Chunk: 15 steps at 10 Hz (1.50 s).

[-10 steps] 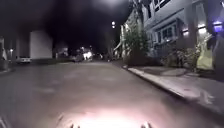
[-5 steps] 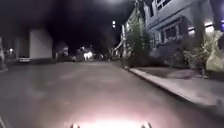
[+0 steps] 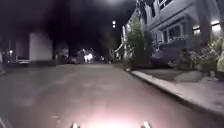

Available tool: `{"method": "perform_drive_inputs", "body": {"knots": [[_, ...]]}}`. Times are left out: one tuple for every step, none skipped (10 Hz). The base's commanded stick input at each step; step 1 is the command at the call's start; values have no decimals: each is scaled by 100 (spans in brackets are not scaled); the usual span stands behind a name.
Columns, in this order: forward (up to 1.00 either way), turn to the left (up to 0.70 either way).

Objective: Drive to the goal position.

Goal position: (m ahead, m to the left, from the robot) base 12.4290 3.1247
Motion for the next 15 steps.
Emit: {"method": "perform_drive_inputs", "body": {"knots": [[70, 0], [70, 0], [70, 0], [70, 0], [70, 0], [70, 0], [70, 0], [70, 0], [70, 0], [70, 0], [70, 0], [70, 0], [70, 0], [70, 0], [70, 0]]}}
